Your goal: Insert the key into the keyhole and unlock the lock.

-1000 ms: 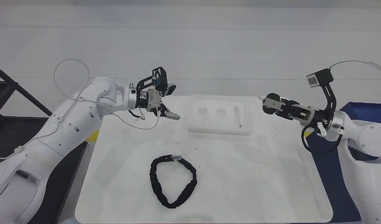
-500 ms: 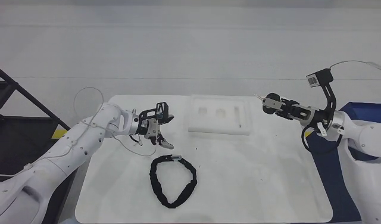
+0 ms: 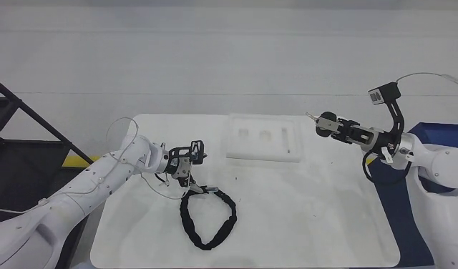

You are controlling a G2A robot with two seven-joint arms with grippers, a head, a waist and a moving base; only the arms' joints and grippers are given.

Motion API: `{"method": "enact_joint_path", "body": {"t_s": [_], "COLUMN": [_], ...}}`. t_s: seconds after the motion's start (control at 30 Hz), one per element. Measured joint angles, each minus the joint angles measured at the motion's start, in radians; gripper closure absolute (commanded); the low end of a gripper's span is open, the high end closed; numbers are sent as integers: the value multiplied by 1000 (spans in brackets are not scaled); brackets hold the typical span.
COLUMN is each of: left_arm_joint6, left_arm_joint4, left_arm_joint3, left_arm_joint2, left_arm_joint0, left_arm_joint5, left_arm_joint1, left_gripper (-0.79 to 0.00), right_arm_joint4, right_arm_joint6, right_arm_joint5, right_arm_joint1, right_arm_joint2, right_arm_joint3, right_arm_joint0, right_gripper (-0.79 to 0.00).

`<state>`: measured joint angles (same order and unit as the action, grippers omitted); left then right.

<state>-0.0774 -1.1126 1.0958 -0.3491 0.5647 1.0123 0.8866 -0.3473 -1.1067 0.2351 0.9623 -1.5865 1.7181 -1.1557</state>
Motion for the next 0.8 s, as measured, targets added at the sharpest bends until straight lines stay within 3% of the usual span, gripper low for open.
{"method": "enact_joint_path", "body": {"t_s": [0.23,0.43,0.8], "left_arm_joint6": [0,-3,-289], "left_arm_joint4": [0,-26,-288], "left_arm_joint3": [0,17,-21], "left_arm_joint2": [0,-9,3], "left_arm_joint0": [0,44,130], "left_arm_joint5": [0,-42,-124], "left_arm_joint1": [0,3,14], "left_gripper": [-785,-785,-785], "right_arm_joint4": [0,0,0], "right_arm_joint6": [0,0,0], "right_arm_joint5": [0,0,0], "right_arm_joint1": [0,0,0], "right_arm_joint2": [0,0,0], "right_arm_joint3": [0,0,0], "right_arm_joint0": [0,0,0], "right_gripper": [0,0,0]}}
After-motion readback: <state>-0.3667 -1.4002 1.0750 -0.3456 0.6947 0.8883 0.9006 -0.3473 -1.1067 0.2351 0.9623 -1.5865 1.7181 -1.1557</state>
